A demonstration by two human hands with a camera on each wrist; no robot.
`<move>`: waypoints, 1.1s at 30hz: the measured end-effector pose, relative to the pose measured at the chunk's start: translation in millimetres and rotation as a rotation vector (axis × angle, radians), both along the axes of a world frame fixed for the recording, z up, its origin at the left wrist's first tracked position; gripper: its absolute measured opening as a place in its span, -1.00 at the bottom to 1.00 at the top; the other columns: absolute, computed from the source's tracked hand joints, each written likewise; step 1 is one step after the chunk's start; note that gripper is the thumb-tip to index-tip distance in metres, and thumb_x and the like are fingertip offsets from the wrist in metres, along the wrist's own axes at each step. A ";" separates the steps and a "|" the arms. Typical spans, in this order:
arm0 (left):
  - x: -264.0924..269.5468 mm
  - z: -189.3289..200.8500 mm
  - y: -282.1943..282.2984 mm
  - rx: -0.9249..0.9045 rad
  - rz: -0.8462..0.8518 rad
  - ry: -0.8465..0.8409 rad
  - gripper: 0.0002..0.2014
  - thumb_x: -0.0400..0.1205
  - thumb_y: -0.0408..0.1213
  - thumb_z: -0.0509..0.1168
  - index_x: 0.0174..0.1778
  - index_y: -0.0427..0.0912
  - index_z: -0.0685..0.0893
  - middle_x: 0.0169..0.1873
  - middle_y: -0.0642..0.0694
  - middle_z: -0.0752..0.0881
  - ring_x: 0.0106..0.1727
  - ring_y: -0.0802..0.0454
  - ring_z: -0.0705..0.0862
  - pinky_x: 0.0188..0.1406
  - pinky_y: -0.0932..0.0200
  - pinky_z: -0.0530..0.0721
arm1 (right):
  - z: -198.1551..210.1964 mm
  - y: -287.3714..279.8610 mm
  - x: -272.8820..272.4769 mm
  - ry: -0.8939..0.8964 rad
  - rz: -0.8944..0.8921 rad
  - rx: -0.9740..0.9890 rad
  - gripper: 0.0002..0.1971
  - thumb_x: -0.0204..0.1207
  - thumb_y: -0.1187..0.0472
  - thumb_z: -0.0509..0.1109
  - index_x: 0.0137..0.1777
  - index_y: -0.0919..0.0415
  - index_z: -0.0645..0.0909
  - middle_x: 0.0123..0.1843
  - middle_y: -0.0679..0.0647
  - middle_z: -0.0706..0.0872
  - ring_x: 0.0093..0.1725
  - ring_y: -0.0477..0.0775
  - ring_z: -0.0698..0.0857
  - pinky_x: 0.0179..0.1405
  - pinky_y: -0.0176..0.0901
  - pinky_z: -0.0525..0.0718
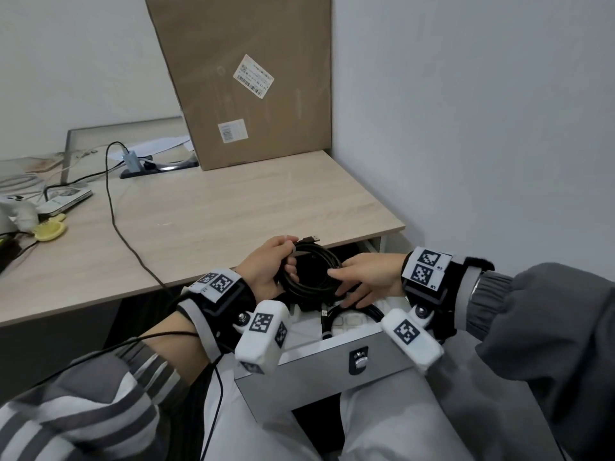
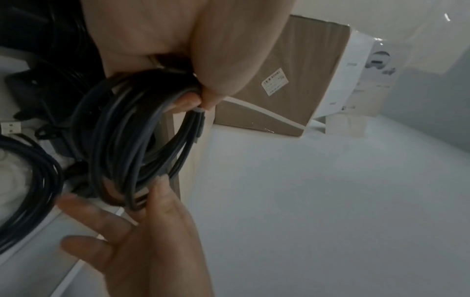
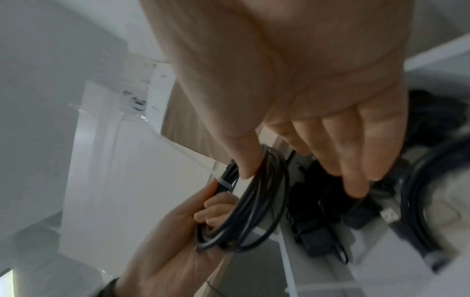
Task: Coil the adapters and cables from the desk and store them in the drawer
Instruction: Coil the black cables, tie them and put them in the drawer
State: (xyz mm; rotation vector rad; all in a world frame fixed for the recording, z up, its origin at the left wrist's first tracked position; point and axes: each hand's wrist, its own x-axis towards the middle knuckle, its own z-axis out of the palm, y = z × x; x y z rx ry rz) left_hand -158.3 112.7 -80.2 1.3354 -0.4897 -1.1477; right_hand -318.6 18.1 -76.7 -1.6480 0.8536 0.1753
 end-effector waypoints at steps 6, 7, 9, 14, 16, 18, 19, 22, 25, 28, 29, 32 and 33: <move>0.8 -0.4 2.0 0.037 0.017 -0.169 -0.72 0.75 -0.40 0.09 0.36 -0.19 0.51 -0.34 -0.13 0.53 -0.48 0.07 0.55 -0.51 0.24 0.67 | -9.5 -3.2 4.9 -0.244 -0.258 0.127 -0.90 0.66 0.33 0.26 -0.08 0.28 0.55 -0.36 0.08 0.67 -0.59 -0.20 0.64 -0.62 -0.47 0.55; 4.0 -0.5 2.6 0.055 0.004 -0.215 -0.70 0.73 -0.42 0.12 0.37 -0.18 0.53 -0.27 -0.11 0.59 -0.47 0.06 0.60 -0.42 0.19 0.71 | -10.3 -4.0 4.1 -0.253 -0.276 0.130 -0.92 0.65 0.34 0.27 -0.08 0.31 0.55 -0.34 0.10 0.62 -0.60 -0.20 0.62 -0.61 -0.48 0.56; 8.9 -0.7 4.9 0.110 -0.040 -0.382 -0.67 0.69 -0.44 0.17 0.36 -0.13 0.61 -0.08 -0.07 0.69 -0.37 0.00 0.70 -0.22 0.11 0.74 | -12.3 -4.8 2.4 -0.272 -0.297 0.150 -0.94 0.64 0.35 0.28 -0.04 0.34 0.55 -0.34 0.11 0.57 -0.62 -0.20 0.60 -0.61 -0.49 0.56; 0.1 1.0 7.2 0.220 -0.145 -0.665 -0.69 0.67 -0.46 0.14 0.15 -0.16 0.75 -0.04 -0.04 0.76 -0.13 -0.01 0.74 -0.26 0.16 0.79 | -12.4 -10.9 1.1 -0.315 -0.375 0.191 -0.88 0.63 0.38 0.29 -0.14 0.35 0.59 -0.37 0.05 0.63 -0.66 -0.21 0.53 -0.67 -0.51 0.49; -3.6 2.1 5.9 0.238 -0.167 -0.590 -0.76 0.69 -0.32 0.20 0.09 -0.34 0.73 0.01 -0.11 0.75 -0.11 -0.03 0.73 -0.26 0.12 0.79 | -14.8 -14.3 -1.3 -0.300 -0.384 0.190 -0.90 0.63 0.38 0.28 -0.10 0.35 0.59 -0.25 0.09 0.64 -0.66 -0.22 0.53 -0.67 -0.51 0.48; -2.2 0.7 6.3 0.240 -0.159 -0.574 -0.70 0.68 -0.21 0.27 0.08 -0.40 0.73 -0.04 -0.22 0.77 -0.20 -0.03 0.76 -0.30 0.12 0.78 | -19.4 -16.7 -3.8 -0.267 -0.360 0.171 -0.92 0.64 0.36 0.28 -0.05 0.33 0.59 -0.25 0.08 0.61 -0.65 -0.22 0.53 -0.66 -0.50 0.49; -1.0 -1.5 6.4 0.228 -0.149 -0.609 -0.71 0.67 -0.18 0.31 0.05 -0.38 0.76 -0.12 -0.20 0.79 -0.28 0.01 0.76 -0.34 0.15 0.78 | -21.8 -17.5 -4.3 -0.250 -0.334 0.159 -0.92 0.65 0.35 0.27 -0.03 0.32 0.58 -0.27 0.07 0.58 -0.64 -0.23 0.52 -0.64 -0.50 0.49; 1.2 -9.0 8.0 0.214 -0.139 -0.721 -0.83 0.61 -0.30 0.40 0.06 -0.24 0.80 -0.18 -0.10 0.79 -0.30 0.06 0.74 -0.30 0.14 0.80 | -26.9 -21.3 -4.3 -0.198 -0.268 0.116 -0.90 0.65 0.32 0.27 -0.03 0.31 0.60 -0.31 0.05 0.57 -0.60 -0.23 0.51 -0.61 -0.49 0.49; 1.6 -16.0 4.8 0.291 -0.161 -0.736 -0.73 0.53 -0.36 0.48 0.14 -0.24 0.70 -0.06 -0.20 0.76 -0.19 -0.08 0.77 -0.22 0.00 0.82 | -28.6 -24.5 -5.0 -0.147 -0.217 0.082 -0.89 0.66 0.31 0.27 -0.03 0.30 0.61 -0.27 0.07 0.59 -0.58 -0.22 0.51 -0.59 -0.46 0.50; 2.5 -22.3 1.8 0.460 -0.256 -0.715 -0.72 0.48 -0.36 0.53 -0.01 -0.22 0.57 -0.03 -0.28 0.72 -0.08 -0.24 0.79 -0.11 -0.13 0.80 | -29.0 -26.3 -3.7 -0.101 -0.155 0.048 -0.83 0.66 0.32 0.26 0.16 0.37 0.58 -0.19 0.16 0.69 -0.57 -0.22 0.53 -0.56 -0.47 0.52; 1.7 -24.1 0.9 0.511 -0.305 -0.681 -0.79 0.49 -0.37 0.52 -0.10 -0.26 0.61 -0.10 -0.30 0.75 -0.10 -0.23 0.80 -0.08 -0.11 0.80 | -29.5 -26.8 -2.6 -0.087 -0.138 0.035 -0.80 0.67 0.32 0.25 0.21 0.40 0.57 -0.20 0.17 0.71 -0.58 -0.22 0.53 -0.57 -0.48 0.51; 2.2 -30.8 -6.1 0.620 -0.407 -0.525 -0.83 0.53 -0.40 0.47 -0.10 -0.45 0.68 -0.27 -0.31 0.77 -0.23 -0.16 0.80 -0.13 0.04 0.81 | -32.9 -31.2 0.4 -0.031 -0.112 0.010 -0.78 0.66 0.32 0.26 0.23 0.41 0.57 -0.24 0.18 0.73 -0.61 -0.22 0.52 -0.61 -0.48 0.50; 2.9 -32.3 -8.7 0.645 -0.424 -0.485 -0.79 0.54 -0.42 0.46 -0.02 -0.50 0.67 -0.22 -0.35 0.78 -0.18 -0.19 0.80 -0.09 0.04 0.81 | -34.1 -33.4 1.4 -0.009 -0.113 0.006 -0.80 0.65 0.32 0.27 0.21 0.39 0.57 -0.22 0.18 0.74 -0.61 -0.21 0.52 -0.61 -0.47 0.50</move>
